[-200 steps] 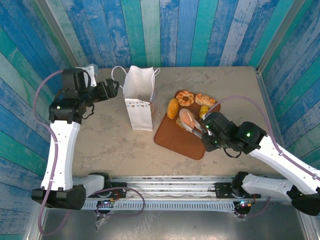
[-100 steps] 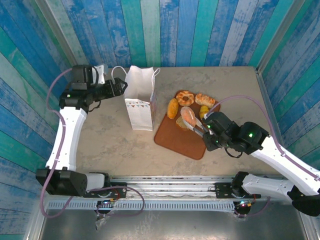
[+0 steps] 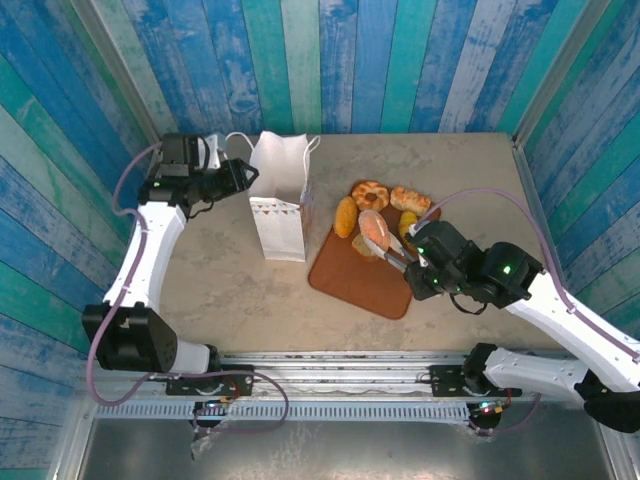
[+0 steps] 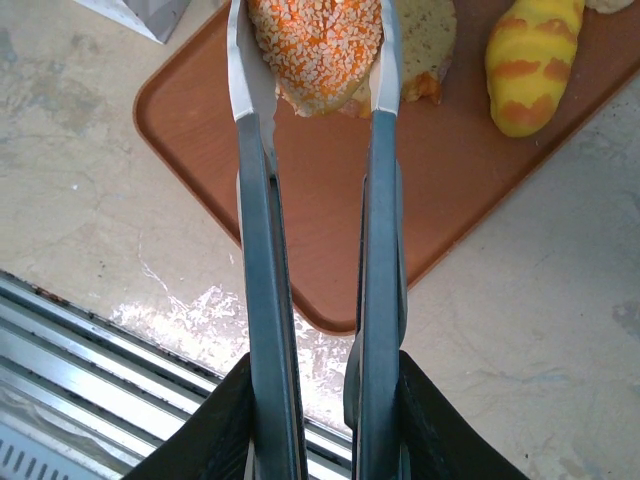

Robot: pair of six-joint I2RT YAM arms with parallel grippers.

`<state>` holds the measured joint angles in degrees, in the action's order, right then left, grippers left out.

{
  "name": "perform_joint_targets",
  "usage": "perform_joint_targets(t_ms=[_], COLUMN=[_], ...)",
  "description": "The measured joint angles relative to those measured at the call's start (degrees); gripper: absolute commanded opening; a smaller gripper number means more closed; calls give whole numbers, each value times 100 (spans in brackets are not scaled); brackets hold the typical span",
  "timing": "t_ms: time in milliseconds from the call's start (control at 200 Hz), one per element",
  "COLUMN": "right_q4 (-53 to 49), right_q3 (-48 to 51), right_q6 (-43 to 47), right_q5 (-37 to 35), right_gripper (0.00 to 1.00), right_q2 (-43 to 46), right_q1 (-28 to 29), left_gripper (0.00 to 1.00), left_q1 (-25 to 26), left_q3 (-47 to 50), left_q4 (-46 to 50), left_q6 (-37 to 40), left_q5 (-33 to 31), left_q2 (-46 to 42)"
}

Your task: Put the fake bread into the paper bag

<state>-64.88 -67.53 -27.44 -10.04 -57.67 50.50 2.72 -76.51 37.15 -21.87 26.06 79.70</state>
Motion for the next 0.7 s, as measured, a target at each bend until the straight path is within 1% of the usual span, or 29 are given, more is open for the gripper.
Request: perform_joint_targets(t_ms=[145,366,471,531,701], right_q4=[-122,-326,-417,-431,-422], right_q3=[-199,-485,-723,-837,-979], right_q6=[-7,26,57,90,195], right_q5=[26,157,225,260,428], right_gripper=[26,26,26,26,26], right_q2=[-7,-13,-17,-15,11], right_q1=[4,35,46,61,101], left_gripper=[43,32,22,19,16], left_q1=[0,0,0,0,0], left_q3=[15,101,168,205,249], left_q4=[-186,-398,-476,-516,-601], left_q6=[-63,-120,-153,-170,-221], left_q5=[70,122,151,157,177], left_q2=[83,94,94,94,92])
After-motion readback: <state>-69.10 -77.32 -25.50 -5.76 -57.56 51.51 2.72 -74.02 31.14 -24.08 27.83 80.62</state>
